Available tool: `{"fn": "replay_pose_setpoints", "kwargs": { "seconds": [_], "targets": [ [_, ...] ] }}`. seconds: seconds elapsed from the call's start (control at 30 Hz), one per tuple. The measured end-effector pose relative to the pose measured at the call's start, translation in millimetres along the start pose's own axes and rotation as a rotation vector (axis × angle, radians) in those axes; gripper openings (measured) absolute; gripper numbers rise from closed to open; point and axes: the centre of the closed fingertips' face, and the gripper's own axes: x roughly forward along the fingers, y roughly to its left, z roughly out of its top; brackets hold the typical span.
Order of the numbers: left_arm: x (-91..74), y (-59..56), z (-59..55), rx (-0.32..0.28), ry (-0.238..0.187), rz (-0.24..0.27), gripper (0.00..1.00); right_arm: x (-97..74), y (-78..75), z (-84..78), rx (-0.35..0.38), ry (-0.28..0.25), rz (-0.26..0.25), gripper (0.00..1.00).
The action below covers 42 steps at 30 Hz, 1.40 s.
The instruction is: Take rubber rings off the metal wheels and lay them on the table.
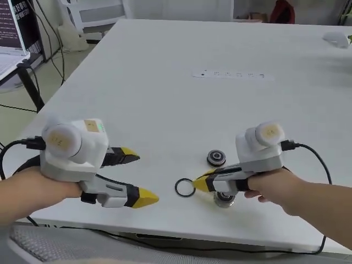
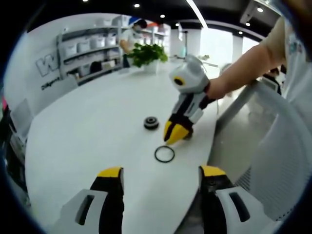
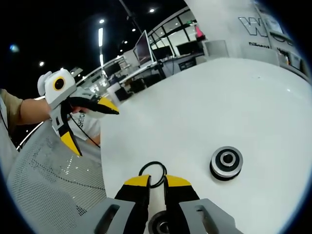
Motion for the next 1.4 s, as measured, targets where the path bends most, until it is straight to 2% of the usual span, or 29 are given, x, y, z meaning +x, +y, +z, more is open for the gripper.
{"fn": "replay_pose_setpoints", "kwargs": {
  "seconds": [0.27, 0.5, 0.7, 1.07, 1.4],
  "targets": [
    [1.6, 1.4, 2.4, 0.000, 0.000, -0.001, 0.63, -10.0, -0.4, 12.4, -0.014, -0.062, -0.007, 0.19],
    [5.8, 4.5, 9.7, 0.010, -0.006, -0.005, 0.62, -21.1, -1.9, 22.6, -0.013, -0.113, -0.020, 0.28],
    [11.9, 7.9, 16.4, 0.020, -0.009, -0.012, 0.61, -34.5, -0.7, 28.0, -0.010, -0.143, -0.036, 0.30],
    [20.2, 19.3, 30.2, 0.029, -0.021, -0.011, 0.61, -57.5, -25.8, 30.9, 0.013, -0.180, -0.096, 0.31],
    [32.0, 26.0, 39.8, 0.034, -0.025, -0.016, 0.60, -72.0, -44.8, 30.3, -0.009, -0.188, -0.149, 0.30]
  ]
}}
